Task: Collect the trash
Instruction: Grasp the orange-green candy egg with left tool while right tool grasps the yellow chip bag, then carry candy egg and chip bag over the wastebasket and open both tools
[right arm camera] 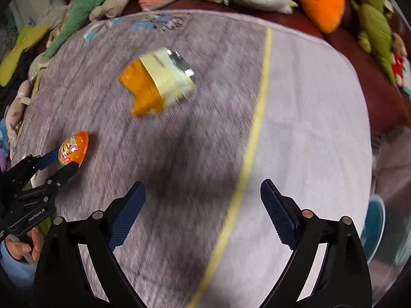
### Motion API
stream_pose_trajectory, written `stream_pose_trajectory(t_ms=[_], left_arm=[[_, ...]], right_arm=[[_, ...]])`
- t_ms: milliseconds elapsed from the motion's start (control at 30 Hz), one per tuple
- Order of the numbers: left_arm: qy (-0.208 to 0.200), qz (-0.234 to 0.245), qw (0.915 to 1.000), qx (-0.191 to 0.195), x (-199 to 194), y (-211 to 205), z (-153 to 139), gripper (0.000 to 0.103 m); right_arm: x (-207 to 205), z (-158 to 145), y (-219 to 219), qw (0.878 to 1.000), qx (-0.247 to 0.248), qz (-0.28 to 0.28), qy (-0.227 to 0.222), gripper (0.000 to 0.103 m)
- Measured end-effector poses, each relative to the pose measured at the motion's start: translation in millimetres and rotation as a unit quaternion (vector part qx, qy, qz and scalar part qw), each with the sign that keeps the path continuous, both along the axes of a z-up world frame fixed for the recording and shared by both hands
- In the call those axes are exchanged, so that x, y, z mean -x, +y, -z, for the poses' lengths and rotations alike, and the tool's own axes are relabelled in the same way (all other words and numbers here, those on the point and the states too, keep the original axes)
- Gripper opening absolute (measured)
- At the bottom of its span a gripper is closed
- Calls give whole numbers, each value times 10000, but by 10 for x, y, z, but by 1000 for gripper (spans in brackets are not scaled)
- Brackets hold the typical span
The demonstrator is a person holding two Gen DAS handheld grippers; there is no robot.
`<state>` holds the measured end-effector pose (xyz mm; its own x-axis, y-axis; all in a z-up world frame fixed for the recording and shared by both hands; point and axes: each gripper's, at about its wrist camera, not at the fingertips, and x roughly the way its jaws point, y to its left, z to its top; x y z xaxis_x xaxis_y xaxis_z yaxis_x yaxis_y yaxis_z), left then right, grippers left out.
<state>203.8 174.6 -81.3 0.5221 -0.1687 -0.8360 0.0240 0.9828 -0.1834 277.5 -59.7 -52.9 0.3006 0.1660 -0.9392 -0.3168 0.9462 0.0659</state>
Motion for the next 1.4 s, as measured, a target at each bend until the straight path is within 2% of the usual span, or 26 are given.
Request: stream_pose_trajectory(t_ms=[233,533,600,633,667,700,800,867,1100,1400], left_arm=[[16,-327,9994,139,-320,179,-47,56],[191,-401,9988,183,-495,157,99,57],[216,-400,9988,178,-523,147,123,57],[223,-409,9988,177,-534,142,132,57],[227,-417,9987,181,-538,140,137,57],[234,-426,9986,188,-536,132,140,57],[232,-425,9987,175,-520,73,129,57],[206,-370,9990,161,-499,4,102,57],[111,-123,9998,147,-402,-349,-3,57],[-41,325,9994,54,-176,-959,-240,57]], right_arm=[[-589,-63,363,9989,-366,-248,-126,87],[-961,235,616,9973,-552,-485,-9,87],[-992,297,621,9968,-618,-510,17,84],[-995,316,627,9966,-628,-528,13,76],[-994,338,638,9964,-646,-553,21,60],[-985,371,638,9959,-690,-578,87,53],[-918,332,557,9955,-807,-504,14,42],[-864,292,497,9957,-799,-467,-40,29],[-572,149,93,9964,-818,-172,-150,26],[-60,-145,-667,9939,-1004,266,-361,26]])
